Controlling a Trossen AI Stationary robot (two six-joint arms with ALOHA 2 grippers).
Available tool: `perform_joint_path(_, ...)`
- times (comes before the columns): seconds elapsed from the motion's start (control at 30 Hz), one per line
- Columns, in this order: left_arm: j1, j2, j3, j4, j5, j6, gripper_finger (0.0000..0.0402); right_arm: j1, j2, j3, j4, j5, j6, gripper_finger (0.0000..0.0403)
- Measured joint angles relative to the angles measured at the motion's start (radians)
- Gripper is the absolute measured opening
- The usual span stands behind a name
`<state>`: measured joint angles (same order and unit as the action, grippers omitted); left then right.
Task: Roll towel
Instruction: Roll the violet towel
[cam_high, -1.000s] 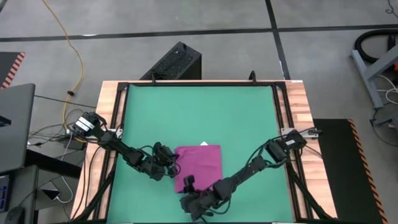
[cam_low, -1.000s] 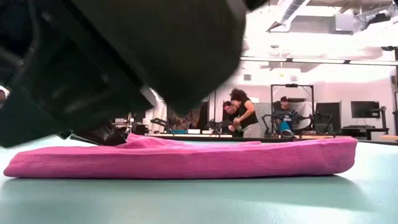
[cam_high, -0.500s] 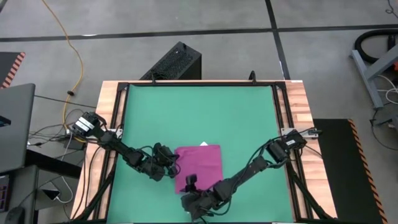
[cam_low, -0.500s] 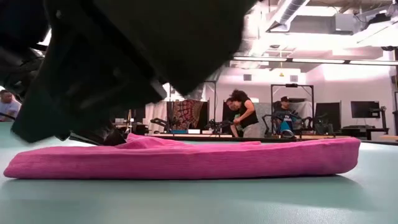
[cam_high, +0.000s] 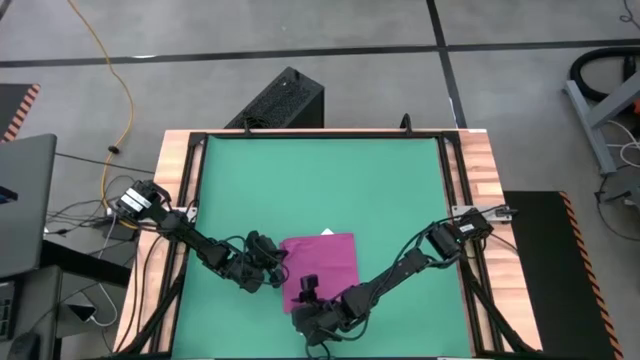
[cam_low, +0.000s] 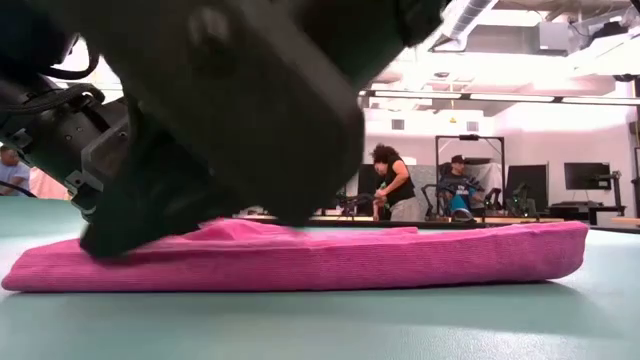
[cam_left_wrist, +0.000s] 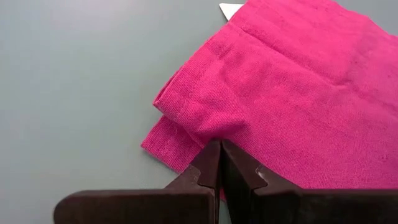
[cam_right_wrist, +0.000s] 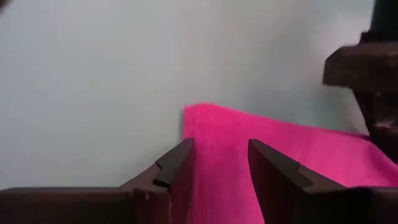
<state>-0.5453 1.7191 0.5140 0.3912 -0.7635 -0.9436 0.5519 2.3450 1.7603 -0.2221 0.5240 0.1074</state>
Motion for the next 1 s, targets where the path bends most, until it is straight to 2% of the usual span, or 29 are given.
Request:
perform_joint_path(0.8, 0.000, 0.000, 0.000, 0.000, -0.002, 0.000, 0.0000, 0.003, -0.001, -0.031, -0.003, -0.007, 0.069, 0.0166)
perform_joint_path(1.0, 0.000, 0.000, 0.000, 0.000, -0.002, 0.001, 0.0000, 0.006, -0.001, -0.032, -0.003, -0.004, 0.069, 0.0134)
